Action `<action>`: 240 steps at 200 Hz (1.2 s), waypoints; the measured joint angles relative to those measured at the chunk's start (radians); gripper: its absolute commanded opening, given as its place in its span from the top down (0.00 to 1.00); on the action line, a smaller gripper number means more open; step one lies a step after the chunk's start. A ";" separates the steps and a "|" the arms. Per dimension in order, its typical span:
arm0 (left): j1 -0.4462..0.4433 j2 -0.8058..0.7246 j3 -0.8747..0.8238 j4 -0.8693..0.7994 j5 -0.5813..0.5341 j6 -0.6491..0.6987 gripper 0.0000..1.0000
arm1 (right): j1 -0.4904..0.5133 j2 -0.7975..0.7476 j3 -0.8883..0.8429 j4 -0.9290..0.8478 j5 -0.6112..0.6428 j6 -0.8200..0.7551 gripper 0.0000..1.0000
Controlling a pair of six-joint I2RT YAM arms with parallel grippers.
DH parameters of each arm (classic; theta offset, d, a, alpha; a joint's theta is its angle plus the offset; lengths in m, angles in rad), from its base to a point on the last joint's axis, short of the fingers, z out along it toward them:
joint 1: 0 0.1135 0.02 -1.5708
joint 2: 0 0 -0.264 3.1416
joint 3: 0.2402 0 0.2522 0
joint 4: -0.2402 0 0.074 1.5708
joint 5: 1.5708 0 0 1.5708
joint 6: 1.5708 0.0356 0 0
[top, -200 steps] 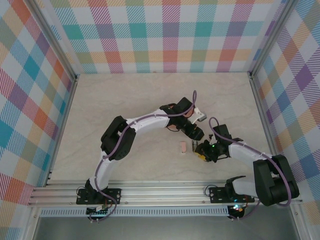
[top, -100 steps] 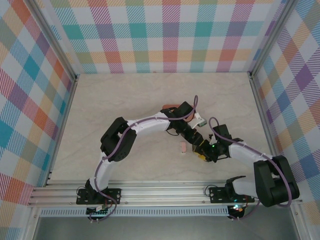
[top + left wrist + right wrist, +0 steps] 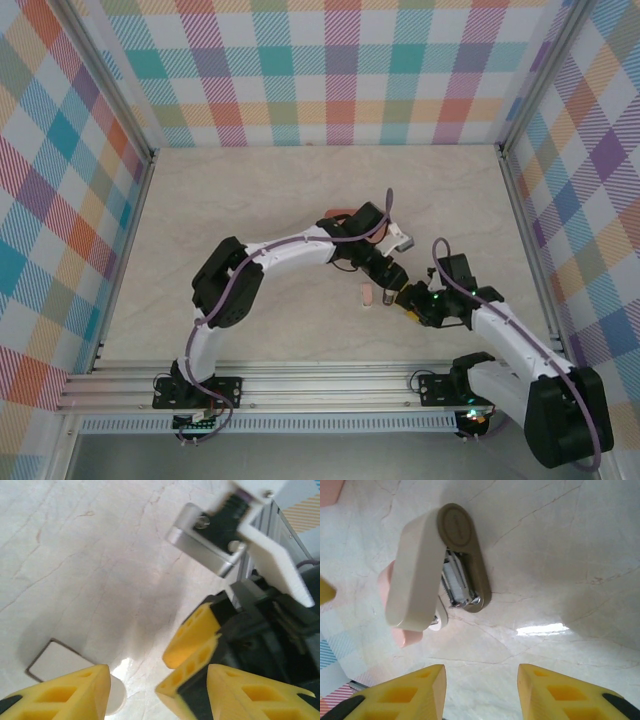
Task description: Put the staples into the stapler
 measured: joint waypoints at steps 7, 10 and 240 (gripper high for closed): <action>0.006 -0.006 -0.011 0.005 -0.009 -0.012 0.46 | 0.000 -0.007 0.003 -0.006 -0.001 0.000 0.56; 0.008 -0.008 -0.016 0.009 -0.013 -0.017 0.46 | 0.000 -0.008 0.004 -0.009 -0.001 0.000 0.56; 0.156 -0.146 -0.236 0.130 -0.122 -0.129 0.45 | 0.000 0.290 0.075 0.136 -0.050 -0.041 0.69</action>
